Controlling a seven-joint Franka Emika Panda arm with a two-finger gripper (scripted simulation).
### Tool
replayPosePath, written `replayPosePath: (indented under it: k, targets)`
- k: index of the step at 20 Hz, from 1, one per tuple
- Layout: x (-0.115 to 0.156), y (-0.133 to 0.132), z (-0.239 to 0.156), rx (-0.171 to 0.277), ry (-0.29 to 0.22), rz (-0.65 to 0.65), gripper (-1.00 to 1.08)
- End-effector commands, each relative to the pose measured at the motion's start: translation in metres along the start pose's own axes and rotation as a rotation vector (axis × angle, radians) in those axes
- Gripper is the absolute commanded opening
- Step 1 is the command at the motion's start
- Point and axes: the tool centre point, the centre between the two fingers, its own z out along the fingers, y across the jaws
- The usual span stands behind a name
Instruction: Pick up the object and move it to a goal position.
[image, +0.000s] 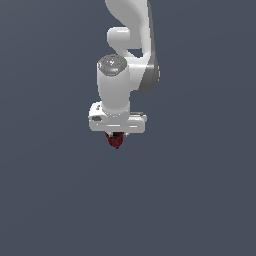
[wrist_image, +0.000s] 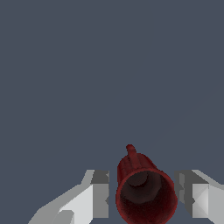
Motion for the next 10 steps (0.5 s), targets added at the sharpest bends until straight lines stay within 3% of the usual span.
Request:
replayPosePath:
  k: [1,10]
  targets:
    - [-0.001,0.001,0.002,-0.001,-0.004,-0.018,0.28]
    - [-0.006,0.009,0.014,-0.009,-0.035,-0.156,0.28]
